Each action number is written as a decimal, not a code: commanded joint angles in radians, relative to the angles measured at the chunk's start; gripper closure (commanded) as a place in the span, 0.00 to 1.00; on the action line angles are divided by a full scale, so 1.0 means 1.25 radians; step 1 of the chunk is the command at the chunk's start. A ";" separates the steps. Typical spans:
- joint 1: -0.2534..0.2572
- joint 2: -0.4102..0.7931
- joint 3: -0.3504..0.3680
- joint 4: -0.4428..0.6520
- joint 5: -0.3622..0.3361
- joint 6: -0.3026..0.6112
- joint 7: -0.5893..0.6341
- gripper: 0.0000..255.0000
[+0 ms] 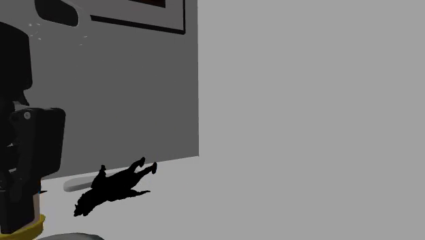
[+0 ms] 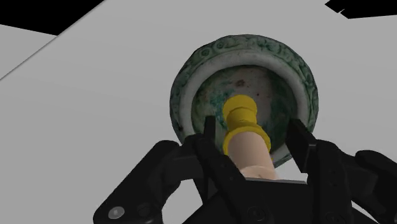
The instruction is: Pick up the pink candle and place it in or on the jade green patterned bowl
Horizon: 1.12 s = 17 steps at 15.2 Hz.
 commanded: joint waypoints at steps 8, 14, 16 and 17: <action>-0.005 -0.008 -0.017 0.074 -0.013 -0.082 0.002 0.00; -0.007 -0.009 -0.021 0.094 -0.017 -0.103 0.003 0.00; -0.007 -0.009 -0.021 0.094 -0.017 -0.103 0.003 0.00; -0.007 -0.009 -0.021 0.094 -0.017 -0.103 0.003 0.00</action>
